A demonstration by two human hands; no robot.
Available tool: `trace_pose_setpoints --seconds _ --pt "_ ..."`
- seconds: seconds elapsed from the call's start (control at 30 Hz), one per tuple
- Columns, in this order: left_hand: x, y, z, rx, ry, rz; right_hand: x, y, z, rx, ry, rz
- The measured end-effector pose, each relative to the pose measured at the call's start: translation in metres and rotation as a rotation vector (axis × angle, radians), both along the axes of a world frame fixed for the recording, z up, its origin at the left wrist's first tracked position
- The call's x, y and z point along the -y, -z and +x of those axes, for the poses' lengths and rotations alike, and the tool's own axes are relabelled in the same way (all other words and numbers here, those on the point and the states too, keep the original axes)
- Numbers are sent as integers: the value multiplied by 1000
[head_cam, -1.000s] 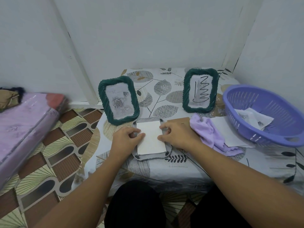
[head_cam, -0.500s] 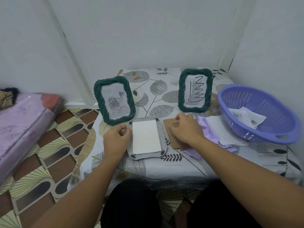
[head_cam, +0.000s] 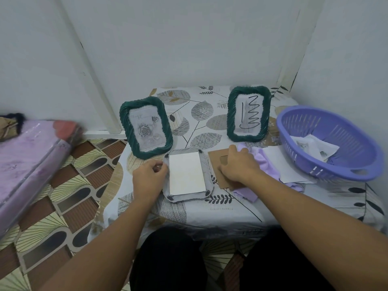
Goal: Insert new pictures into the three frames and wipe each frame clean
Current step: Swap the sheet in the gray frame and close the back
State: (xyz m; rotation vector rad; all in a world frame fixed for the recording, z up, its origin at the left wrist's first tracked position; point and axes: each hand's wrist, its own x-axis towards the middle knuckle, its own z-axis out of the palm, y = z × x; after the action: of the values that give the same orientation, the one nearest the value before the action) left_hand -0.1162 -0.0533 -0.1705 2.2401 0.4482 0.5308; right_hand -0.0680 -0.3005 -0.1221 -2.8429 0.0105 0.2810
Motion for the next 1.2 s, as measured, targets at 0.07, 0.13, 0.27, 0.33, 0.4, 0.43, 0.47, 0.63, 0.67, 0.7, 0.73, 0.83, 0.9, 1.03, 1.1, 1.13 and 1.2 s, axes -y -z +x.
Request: trace_pose_setpoints --seconds 0.07,0.13,0.27,0.33,0.4,0.43,0.47,0.63,0.67,0.7,0.73,0.83,0.9,1.03,1.1,1.13,1.2 --pt "0 0 0 -1 0 2 0 2 2 -4 10 0" --pt "-1 0 0 0 -2 5 0 3 3 7 13 -22" --pt "-1 0 0 -5 -1 6 1 5 5 6 22 -27" --pt "0 0 -1 -8 0 11 1 6 6 14 16 -4" --pt "0 -1 0 -11 -1 15 2 8 6 24 9 18" --pt "0 -1 0 -13 -2 17 2 7 7 28 11 24" --pt "0 -1 0 -14 -2 20 3 7 7 31 16 29" --pt "0 0 -1 -22 -5 22 3 1 9 55 42 75" --pt "0 0 -1 -24 -6 19 3 -2 9 70 46 90" --pt "0 0 0 -25 -6 17 3 -4 10 84 51 108" --pt "0 -1 0 -25 -5 17 3 -9 10 91 55 130" --pt "0 -1 -1 -27 2 1 2 -22 13 113 61 191" --pt "1 -4 -2 -22 -2 -49 0 -29 13 160 61 222" --pt "-1 -14 -6 82 16 -137 -6 -42 9 221 34 304" --pt "-1 -27 -7 121 67 -158 -10 -46 7 233 19 363" --pt "1 -34 -6 113 102 -166 -13 -47 5 239 9 386" --pt "5 -49 1 52 184 -166 -19 -49 3 255 -7 425"
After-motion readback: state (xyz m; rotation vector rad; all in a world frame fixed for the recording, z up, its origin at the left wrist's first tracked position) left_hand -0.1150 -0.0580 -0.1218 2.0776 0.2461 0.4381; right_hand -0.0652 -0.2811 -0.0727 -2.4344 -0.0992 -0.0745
